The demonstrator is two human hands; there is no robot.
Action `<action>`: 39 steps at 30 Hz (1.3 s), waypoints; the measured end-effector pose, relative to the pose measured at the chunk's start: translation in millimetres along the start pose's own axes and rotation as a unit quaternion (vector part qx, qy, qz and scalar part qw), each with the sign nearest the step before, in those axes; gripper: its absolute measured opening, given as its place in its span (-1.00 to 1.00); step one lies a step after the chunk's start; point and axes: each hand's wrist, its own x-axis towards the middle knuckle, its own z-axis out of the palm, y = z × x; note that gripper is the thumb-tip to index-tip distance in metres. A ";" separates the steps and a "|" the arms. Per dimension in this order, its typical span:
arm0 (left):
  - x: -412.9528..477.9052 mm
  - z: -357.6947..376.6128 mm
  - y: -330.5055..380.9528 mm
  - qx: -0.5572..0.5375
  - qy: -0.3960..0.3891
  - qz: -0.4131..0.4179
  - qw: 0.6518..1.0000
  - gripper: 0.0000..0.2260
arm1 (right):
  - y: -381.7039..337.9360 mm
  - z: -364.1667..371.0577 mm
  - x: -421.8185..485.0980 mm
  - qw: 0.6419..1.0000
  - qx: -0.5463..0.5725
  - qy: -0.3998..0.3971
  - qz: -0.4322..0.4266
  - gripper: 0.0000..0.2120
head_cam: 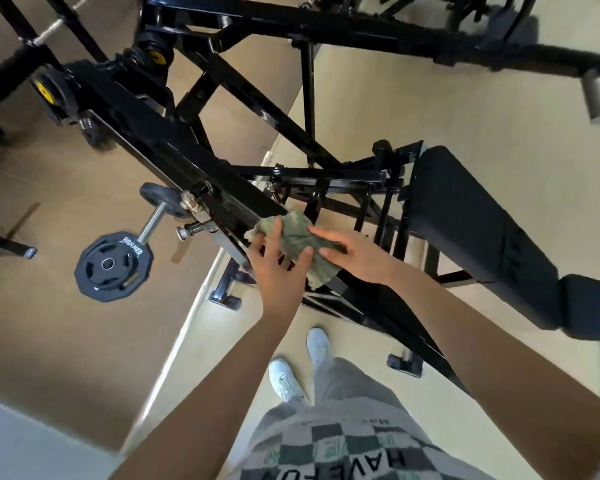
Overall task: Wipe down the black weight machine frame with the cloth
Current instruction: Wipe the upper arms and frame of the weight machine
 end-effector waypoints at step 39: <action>-268.2 176.9 22.3 0.419 -0.242 0.433 0.760 -0.67 | 210.9 49.2 -413.2 0.910 -0.177 0.360 0.103 -0.72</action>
